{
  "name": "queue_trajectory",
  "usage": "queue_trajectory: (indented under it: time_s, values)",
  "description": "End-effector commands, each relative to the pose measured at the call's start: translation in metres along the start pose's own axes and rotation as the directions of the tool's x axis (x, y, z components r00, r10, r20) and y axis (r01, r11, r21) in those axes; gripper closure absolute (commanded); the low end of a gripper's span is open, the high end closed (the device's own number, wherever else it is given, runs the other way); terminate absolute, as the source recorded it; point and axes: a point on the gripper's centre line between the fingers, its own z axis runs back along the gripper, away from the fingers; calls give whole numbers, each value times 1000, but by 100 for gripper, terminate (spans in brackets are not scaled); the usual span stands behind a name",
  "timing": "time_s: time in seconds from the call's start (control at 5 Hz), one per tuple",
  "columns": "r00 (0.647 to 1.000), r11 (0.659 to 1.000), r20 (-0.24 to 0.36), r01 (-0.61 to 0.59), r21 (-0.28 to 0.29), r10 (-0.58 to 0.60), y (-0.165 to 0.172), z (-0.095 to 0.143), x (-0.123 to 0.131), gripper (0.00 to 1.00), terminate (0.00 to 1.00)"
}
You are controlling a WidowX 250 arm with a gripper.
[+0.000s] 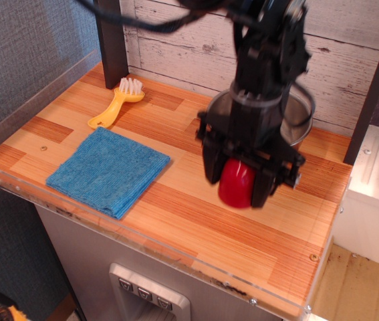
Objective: Place the red dome on the bottom right.
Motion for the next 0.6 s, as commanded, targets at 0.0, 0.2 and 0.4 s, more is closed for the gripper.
queue_trajectory:
  time_s: [0.0,0.2,0.4]
  values:
    - [985,986,53,-165,-8,165,-16,-14,-2,100,0]
    - [980,982,50,-190,-12,190,-25,-27,-2,100,0]
    - [980,981,31,-196,-10,196,-31,-41,-1,100,0]
